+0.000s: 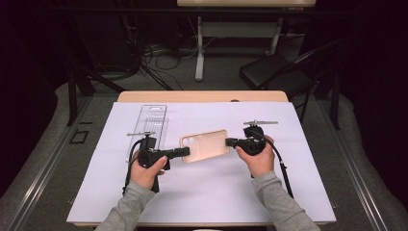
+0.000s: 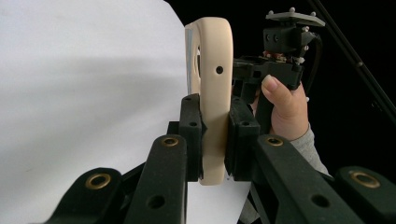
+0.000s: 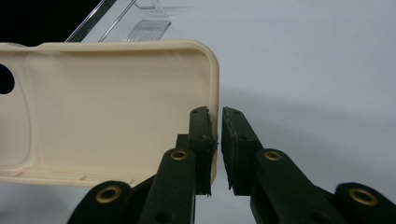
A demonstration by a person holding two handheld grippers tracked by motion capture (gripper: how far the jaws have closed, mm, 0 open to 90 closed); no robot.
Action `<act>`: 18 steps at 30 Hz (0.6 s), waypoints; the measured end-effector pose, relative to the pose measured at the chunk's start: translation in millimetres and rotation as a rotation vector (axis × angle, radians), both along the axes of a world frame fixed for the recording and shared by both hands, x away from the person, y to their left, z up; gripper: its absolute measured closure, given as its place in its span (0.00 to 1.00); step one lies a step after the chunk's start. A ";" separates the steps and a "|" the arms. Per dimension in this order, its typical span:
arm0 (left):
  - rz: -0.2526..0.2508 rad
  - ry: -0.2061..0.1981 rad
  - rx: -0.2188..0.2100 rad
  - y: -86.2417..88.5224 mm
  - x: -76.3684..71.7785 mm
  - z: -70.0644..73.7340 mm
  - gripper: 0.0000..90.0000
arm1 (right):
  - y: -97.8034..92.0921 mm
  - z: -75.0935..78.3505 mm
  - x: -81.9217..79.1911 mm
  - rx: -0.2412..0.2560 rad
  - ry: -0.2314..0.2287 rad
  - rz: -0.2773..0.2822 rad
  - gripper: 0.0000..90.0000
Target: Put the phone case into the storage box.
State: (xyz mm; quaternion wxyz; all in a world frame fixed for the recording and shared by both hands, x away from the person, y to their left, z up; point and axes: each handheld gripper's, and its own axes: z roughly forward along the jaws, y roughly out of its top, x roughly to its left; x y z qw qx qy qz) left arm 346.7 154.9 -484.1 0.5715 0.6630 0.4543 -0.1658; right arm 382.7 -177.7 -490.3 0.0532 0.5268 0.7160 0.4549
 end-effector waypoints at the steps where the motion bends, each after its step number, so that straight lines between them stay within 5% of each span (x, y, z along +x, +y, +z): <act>1: -0.002 0.000 0.001 0.3 0.1 -0.2 0.89 | 0.0 0.2 0.0 0.004 0.001 -0.002 0.90; 18: 0.010 0.000 0.009 4.1 1.4 0.9 0.89 | -4.8 7.6 -1.6 0.044 -0.025 0.003 0.77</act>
